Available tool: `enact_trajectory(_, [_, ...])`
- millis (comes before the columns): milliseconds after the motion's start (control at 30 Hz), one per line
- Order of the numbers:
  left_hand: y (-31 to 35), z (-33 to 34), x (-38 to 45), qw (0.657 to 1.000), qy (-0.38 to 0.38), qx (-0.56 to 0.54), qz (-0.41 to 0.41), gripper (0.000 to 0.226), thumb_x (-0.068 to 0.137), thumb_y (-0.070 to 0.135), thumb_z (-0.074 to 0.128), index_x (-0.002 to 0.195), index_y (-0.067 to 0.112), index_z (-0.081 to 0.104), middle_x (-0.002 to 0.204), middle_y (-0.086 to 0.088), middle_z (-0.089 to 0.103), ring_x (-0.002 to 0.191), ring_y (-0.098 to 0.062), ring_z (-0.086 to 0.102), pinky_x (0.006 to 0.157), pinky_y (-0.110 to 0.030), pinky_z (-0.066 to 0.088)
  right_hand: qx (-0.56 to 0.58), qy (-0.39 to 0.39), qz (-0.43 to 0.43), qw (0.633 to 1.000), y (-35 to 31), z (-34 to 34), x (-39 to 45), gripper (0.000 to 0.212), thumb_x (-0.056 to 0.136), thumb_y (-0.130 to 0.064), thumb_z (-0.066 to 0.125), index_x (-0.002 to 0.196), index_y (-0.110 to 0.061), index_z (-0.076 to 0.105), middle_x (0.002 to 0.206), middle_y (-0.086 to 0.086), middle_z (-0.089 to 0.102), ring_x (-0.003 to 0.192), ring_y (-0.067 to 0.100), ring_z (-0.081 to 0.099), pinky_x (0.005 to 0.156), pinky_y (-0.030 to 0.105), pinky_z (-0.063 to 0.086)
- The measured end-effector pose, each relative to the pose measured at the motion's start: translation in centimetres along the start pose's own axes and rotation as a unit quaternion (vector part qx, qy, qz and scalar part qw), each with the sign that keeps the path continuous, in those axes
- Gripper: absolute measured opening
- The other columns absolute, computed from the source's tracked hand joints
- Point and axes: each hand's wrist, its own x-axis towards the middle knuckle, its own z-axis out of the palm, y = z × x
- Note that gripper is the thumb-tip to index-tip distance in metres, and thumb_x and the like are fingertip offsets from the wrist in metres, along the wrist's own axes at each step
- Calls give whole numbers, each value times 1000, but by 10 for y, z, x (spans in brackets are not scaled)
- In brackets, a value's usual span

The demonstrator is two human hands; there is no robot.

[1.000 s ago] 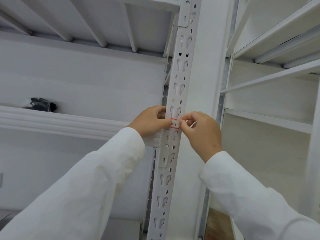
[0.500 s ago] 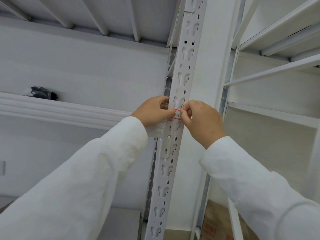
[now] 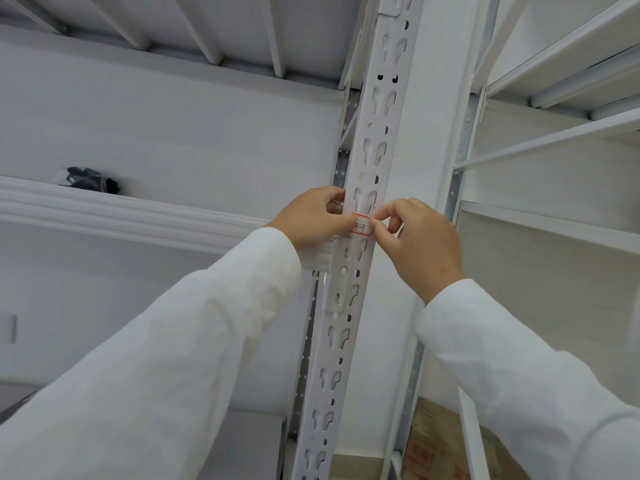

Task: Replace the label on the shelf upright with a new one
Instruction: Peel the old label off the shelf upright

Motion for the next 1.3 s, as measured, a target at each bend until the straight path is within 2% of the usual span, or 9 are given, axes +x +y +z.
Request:
enact_trajectory(133, [1,0,-1,1000,0,3,3,61,66,41,57,122,19,60,114,2,71,105,-13,65,102,-39,47,-22,2,-8,1000,-4,4,-1,14,88,-33,52,84,-25,62,76,-10,49,69,19,53,52,28,28])
enact_trajectory(467, [1,1,-2,1000,-3,-4,-3,59,64,41,59,120,21,61,112,3,71,106,-13,66,103,-39,47,-57,-26,13,998,-14,10,1,21,93,-29,40,94,-12,53,93,4,58,79,30,55,62,33,35])
enact_trajectory(567, [1,0,-2,1000,-4,-7,-2,55,65,40,58,117,22,62,110,3,72,104,-12,67,103,-38,47,-42,-26,16,999,-13,12,1,19,92,-28,41,92,-13,53,90,3,57,79,29,54,62,31,33])
enact_trajectory(667, [1,0,-2,1000,-3,-5,-1,54,66,38,57,117,22,62,108,3,72,102,-13,67,102,-39,48,21,-11,29,999,-7,10,1,15,91,-28,46,87,-18,56,73,-7,49,76,22,51,62,30,30])
enact_trajectory(767, [0,0,-1,1000,-4,4,-3,53,69,38,58,119,21,61,110,3,72,103,-14,67,101,-40,48,59,15,29,998,1,4,0,10,87,-30,53,83,-23,59,62,-11,43,66,14,46,53,25,29])
enact_trajectory(867, [0,0,-1,1000,0,14,-5,62,64,42,56,122,21,59,112,2,71,105,-15,66,102,-41,47,42,-1,13,999,3,2,-3,9,85,-33,57,81,-26,61,63,-10,45,65,14,49,53,17,31])
enact_trajectory(1067, [1,1,-2,1000,2,14,-7,59,62,43,54,118,23,61,109,3,72,105,-16,66,101,-42,48,29,18,29,999,0,7,-5,11,86,-32,56,78,-26,61,70,-10,51,65,13,49,51,17,29])
enact_trajectory(1167, [1,1,-1,1000,3,13,-8,62,61,44,54,118,22,61,111,3,71,105,-16,66,101,-43,48,17,15,39,999,-4,7,-3,12,87,-31,53,80,-23,60,77,-9,55,69,15,50,52,25,31])
enact_trajectory(1300, [-1,2,-1,1000,7,9,-7,59,62,43,54,117,23,62,111,3,71,106,-16,66,101,-43,48,-14,-3,39,999,-8,9,-3,15,90,-28,47,86,-19,58,85,-3,59,76,23,54,61,29,33])
